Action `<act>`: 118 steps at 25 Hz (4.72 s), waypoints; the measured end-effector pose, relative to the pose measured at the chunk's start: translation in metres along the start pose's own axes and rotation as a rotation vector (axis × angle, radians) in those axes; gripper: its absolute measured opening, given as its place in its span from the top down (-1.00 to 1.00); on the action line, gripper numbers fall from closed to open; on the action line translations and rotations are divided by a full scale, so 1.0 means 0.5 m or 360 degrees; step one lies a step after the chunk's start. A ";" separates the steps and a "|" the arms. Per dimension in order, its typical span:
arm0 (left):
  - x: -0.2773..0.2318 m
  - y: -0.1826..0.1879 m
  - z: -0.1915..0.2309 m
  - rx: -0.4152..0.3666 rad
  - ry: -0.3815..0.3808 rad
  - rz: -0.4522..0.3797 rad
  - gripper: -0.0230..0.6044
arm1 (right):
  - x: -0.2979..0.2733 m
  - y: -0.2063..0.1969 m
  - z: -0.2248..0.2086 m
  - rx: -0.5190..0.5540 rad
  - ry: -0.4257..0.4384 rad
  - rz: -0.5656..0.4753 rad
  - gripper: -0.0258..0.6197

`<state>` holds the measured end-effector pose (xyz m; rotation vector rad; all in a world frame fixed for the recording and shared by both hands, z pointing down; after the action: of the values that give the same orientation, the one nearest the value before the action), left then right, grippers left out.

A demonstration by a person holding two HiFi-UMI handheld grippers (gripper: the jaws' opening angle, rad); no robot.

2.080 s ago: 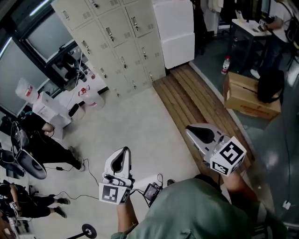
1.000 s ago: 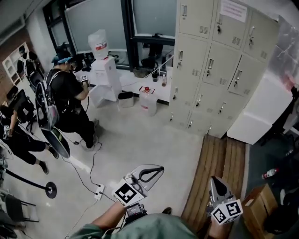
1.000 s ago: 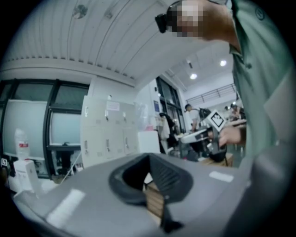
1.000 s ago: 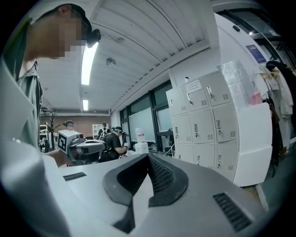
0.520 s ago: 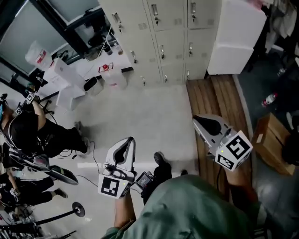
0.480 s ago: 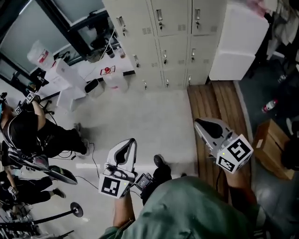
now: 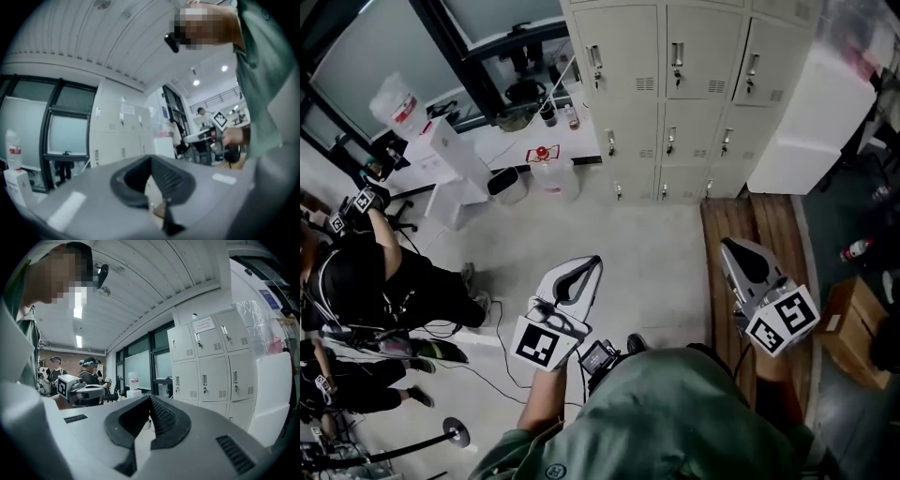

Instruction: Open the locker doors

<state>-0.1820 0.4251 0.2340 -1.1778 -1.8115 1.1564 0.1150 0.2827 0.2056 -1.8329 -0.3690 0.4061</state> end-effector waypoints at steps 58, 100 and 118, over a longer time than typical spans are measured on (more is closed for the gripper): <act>-0.662 -0.388 0.813 0.0066 0.0123 -0.0036 0.97 | -1.063 0.215 -0.526 0.0047 0.0132 0.0099 0.91; -0.864 -0.524 0.931 0.0146 -0.0064 -0.0017 0.97 | -1.339 0.173 -0.508 0.0170 0.0062 0.0214 0.90; -0.899 -0.479 0.725 0.0025 -0.0252 -0.0019 0.97 | -1.079 0.138 -0.527 0.0078 0.0153 0.0286 0.90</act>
<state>-0.4144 -0.1529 0.2875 -1.0918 -1.9201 1.2858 -0.2428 -0.2014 0.2608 -1.8363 -0.1274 0.4444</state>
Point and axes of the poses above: the fingertips, and each gripper's own axes: x backward along the fingers, z to its left, y out of its top, the point moved 10 cm from there along x, backward along the fingers, and after that the axes turned 14 degrees about -x, right-handed, at the moved point
